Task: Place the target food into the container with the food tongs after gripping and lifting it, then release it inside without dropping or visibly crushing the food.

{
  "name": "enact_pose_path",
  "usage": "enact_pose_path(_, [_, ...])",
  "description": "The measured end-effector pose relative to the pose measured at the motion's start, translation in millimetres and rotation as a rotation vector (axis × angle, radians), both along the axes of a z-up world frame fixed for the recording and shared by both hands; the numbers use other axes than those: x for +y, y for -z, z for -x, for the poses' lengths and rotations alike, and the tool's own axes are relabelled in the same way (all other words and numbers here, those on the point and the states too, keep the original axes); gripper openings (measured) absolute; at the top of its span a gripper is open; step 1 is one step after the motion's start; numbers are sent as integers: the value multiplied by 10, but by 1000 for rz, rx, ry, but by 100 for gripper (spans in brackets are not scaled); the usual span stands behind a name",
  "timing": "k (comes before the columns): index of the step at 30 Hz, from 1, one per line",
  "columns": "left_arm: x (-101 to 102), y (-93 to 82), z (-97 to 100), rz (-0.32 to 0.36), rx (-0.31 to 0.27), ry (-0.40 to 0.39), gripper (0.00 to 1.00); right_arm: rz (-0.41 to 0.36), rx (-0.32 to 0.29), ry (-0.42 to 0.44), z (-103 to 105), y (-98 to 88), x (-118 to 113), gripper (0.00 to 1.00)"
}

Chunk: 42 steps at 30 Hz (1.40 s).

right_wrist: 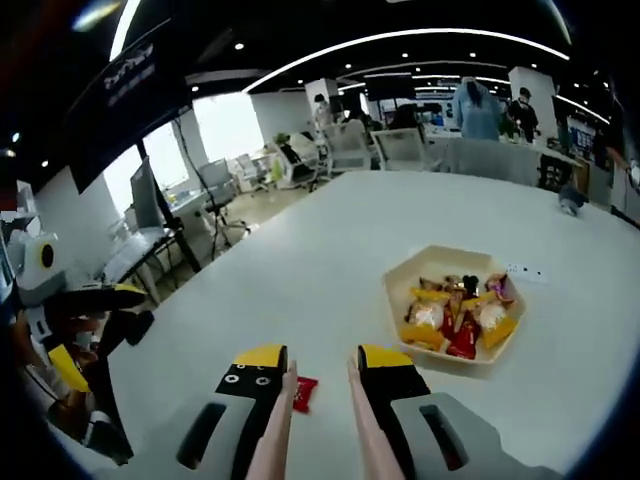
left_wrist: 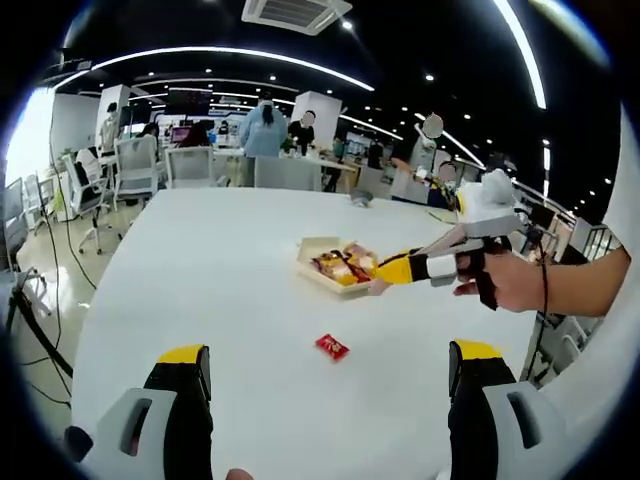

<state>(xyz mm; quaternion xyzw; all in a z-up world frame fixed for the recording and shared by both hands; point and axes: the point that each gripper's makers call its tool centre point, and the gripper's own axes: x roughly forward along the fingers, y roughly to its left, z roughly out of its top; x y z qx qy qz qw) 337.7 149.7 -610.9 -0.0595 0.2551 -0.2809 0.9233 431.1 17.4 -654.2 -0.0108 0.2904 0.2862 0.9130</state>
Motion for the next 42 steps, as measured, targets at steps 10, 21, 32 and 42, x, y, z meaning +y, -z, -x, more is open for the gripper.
enact_pose_path(10, [224, 61, 152, -23, 48, -62, 100, 44, 78, 6, 67, 601, 302, 27])
enact_pose_path(21, [341, 97, 227, -51, 77, -90, 100, 131, 48, 2, 45, 821, 390, 26])
enact_pose_path(32, [302, 101, 195, -57, 76, -73, 100, 187, 52, -84, 100, 839, 449, 18])
enact_pose_path(42, [272, 48, 157, -59, 60, -65, 100, 168, 49, -102, 159, 720, 371, 19])
